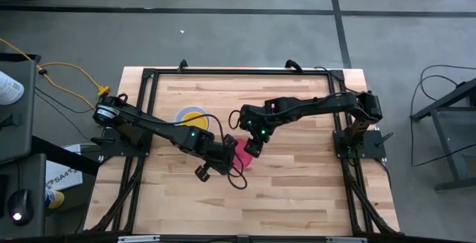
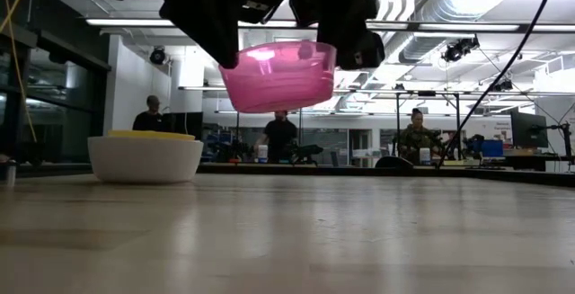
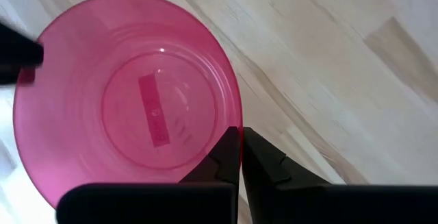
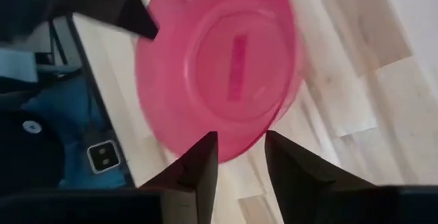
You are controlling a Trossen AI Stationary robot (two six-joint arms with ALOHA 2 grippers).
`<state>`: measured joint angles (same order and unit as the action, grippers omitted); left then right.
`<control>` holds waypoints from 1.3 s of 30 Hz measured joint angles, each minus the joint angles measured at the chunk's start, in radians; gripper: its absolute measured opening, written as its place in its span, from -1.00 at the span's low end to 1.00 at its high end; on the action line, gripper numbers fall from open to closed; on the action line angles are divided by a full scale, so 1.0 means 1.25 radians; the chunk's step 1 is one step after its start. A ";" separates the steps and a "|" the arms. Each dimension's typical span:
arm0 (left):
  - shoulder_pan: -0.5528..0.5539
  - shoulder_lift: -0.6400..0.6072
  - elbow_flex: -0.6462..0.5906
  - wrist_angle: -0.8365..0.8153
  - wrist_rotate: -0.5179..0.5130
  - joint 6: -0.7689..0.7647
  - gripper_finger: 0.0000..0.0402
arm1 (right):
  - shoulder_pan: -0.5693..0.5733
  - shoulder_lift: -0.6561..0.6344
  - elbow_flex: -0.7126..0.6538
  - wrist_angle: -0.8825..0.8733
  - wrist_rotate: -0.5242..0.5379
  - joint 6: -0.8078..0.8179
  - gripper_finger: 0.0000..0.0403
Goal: Nest bowls inside each other
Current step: Stack the red bowl on the yellow bowl
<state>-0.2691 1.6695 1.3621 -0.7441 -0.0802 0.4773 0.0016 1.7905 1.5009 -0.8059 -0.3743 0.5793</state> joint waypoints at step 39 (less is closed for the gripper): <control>0.001 -0.345 -0.192 -0.250 -0.181 -0.384 -1.00 | 0.314 -0.037 0.000 -0.008 0.260 0.240 -0.36</control>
<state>-0.2676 1.2387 1.1220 -1.0566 -0.3059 -0.0032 0.3945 1.7442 1.5005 -0.8159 -0.0491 0.8798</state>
